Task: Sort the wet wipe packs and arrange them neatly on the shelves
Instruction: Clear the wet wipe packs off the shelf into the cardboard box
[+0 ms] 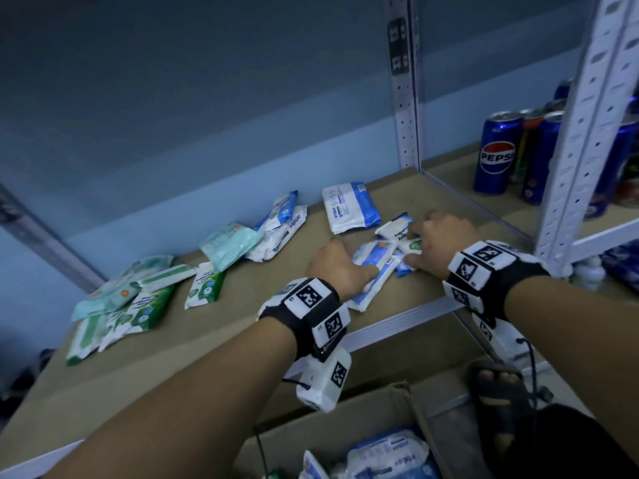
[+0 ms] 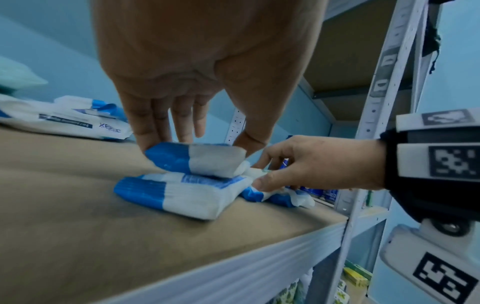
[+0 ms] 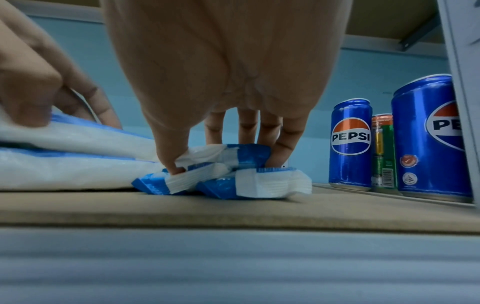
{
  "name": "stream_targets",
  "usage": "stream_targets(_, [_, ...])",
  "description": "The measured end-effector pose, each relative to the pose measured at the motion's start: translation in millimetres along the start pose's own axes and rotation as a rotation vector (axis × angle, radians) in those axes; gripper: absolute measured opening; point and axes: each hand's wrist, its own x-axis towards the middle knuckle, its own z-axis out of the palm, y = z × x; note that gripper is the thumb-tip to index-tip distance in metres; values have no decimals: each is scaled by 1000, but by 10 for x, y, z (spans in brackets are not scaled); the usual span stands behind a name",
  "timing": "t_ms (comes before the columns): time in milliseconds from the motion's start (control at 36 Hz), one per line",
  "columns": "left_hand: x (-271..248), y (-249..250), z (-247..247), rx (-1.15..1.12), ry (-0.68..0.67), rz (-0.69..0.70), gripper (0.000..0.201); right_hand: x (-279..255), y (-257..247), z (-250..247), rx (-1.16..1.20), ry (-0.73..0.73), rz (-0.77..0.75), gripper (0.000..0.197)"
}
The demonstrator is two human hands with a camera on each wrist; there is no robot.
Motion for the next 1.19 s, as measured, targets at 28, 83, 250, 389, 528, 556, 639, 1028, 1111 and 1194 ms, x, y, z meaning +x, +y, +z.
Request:
stream_targets(28, [-10,28,7,50,-29,5,57,-1,-1,1,-2,-2,-2,46])
stream_targets(83, [-16,79,15,135,-68,16,61,-1,-5,-1,-8,-4,-7,47])
stream_targets(250, [-36,59,39,234,-113,60,74,31,-3,-26,-38,-39,-17,49])
stream_targets(389, [-81,-42,-18,289,-111,113,70,115,-64,-122,-83,-107,-37,50])
stream_targets(528, [-146,-330,-192,333,-104,84,67,175,-255,-107,-155,-107,-67,60])
stream_targets(556, [-162,-418,-231,329,-99,67,67,174,-295,-74,-172,-95,-76,60])
stream_targets(639, [-223,-676,-384,333,-79,24,67,155,-391,18,-220,-53,-77,58])
stream_targets(1028, [-474,-1471,-853,375,-82,-140,71,-181,-666,119,-6,-17,-142,55])
stream_targets(1111, [-509,-1483,-858,395,-91,-122,72,-316,-716,142,86,-42,-155,56])
stream_targets(1194, [-565,-1501,-851,383,-77,-117,75,-416,-768,185,162,-60,-147,50])
